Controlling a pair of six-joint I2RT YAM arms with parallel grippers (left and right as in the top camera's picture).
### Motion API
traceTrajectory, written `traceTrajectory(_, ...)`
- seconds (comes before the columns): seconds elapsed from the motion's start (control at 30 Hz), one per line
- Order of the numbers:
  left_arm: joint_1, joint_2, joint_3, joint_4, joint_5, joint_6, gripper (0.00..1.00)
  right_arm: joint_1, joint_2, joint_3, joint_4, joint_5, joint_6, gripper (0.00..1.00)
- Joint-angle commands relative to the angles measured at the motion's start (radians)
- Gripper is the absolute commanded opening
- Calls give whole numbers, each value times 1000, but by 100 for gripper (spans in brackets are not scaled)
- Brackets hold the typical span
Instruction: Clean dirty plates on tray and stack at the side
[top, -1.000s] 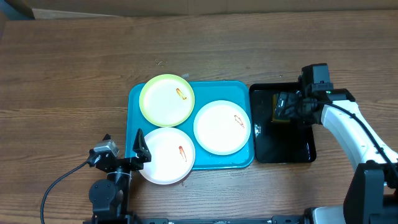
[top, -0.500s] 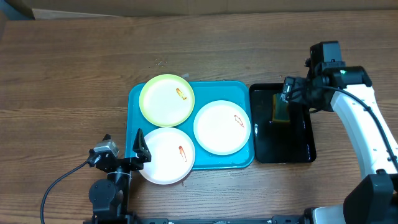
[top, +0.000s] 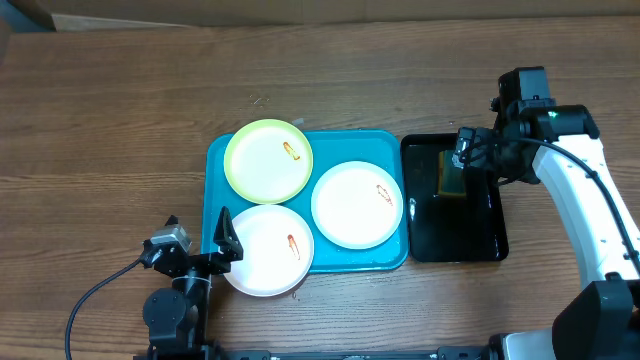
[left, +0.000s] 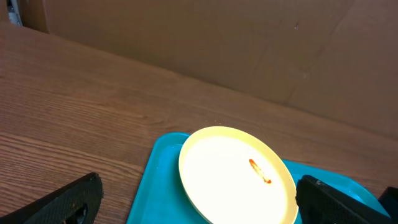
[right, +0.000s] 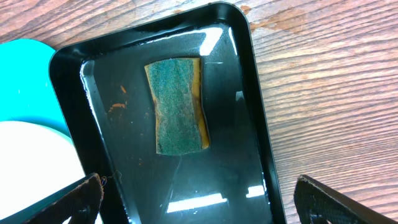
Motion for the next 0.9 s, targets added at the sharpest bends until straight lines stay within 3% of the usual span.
traceTrajectory(0.0, -3, -6, -7, 4, -7, 19, 100, 1, -8, 21, 3, 10, -2, 100)
traceTrajectory(0.87, -3, -6, -7, 4, -7, 19, 100, 2, -6, -78, 27, -12, -2, 100)
